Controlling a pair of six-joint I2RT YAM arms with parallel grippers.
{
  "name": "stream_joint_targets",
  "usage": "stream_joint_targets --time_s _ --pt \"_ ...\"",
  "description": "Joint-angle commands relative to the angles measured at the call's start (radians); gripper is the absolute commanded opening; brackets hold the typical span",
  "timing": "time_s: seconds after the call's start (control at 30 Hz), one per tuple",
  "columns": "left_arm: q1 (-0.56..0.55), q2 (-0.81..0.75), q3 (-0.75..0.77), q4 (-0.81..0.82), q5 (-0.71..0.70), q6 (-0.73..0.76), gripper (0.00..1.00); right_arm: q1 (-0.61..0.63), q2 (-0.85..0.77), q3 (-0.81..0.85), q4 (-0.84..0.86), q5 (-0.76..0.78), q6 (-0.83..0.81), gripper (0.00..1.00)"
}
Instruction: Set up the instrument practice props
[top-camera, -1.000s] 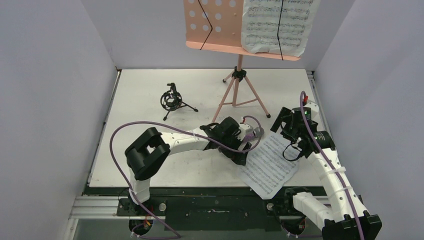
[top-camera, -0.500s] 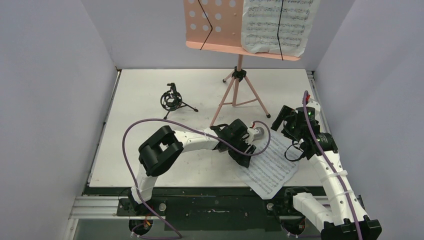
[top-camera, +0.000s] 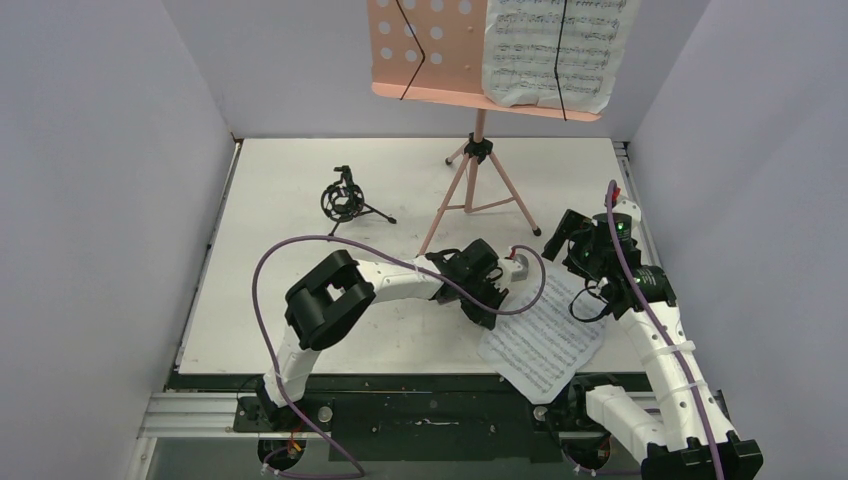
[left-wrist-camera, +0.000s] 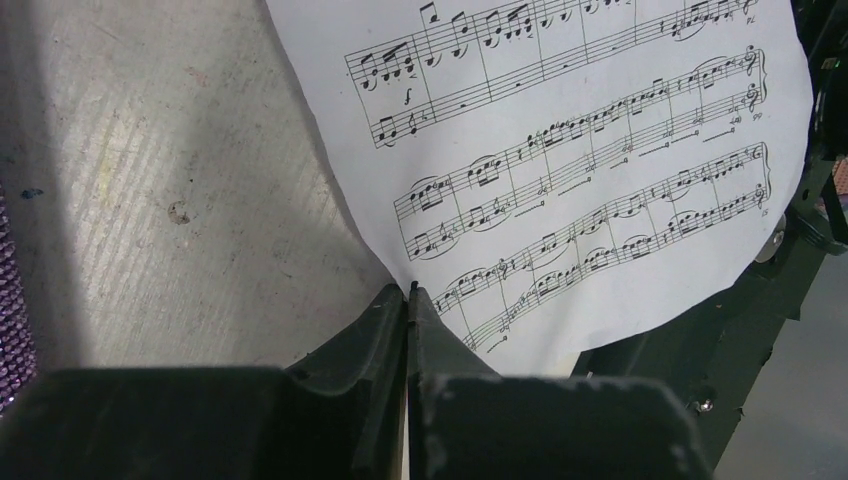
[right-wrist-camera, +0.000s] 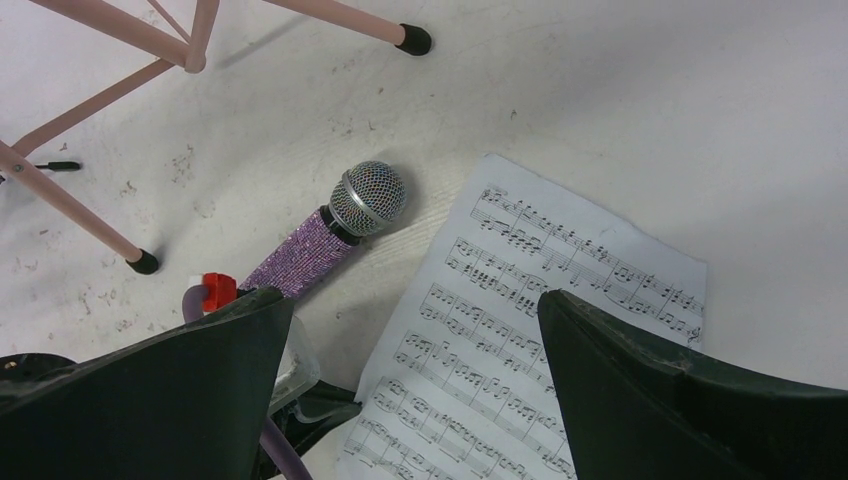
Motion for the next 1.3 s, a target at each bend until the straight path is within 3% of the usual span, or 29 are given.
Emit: stream_joint_targets --time_s 0.0,0.4,0.73,1.27 --pt "-0.003 -0.013 0.030 0.000 -0.028 0.050 0.00 -0.011 0.000 0.049 0.045 0.000 -0.024 1.00" --pt "0.002 -0.231 -0.061 0.046 -0.207 0.076 0.00 -0.012 0.033 0.124 0.076 -0.072 -0.031 1.00" --pt "0.009 -0.459 -0.250 0.171 -0.321 0.077 0.00 -0.016 0.070 0.168 0.106 -0.108 -0.029 1.00" --pt "0.143 -0.731 -0.555 0.142 -0.457 -0.139 0.00 -0.021 0.098 0.135 0.138 -0.170 -0.022 1.00"
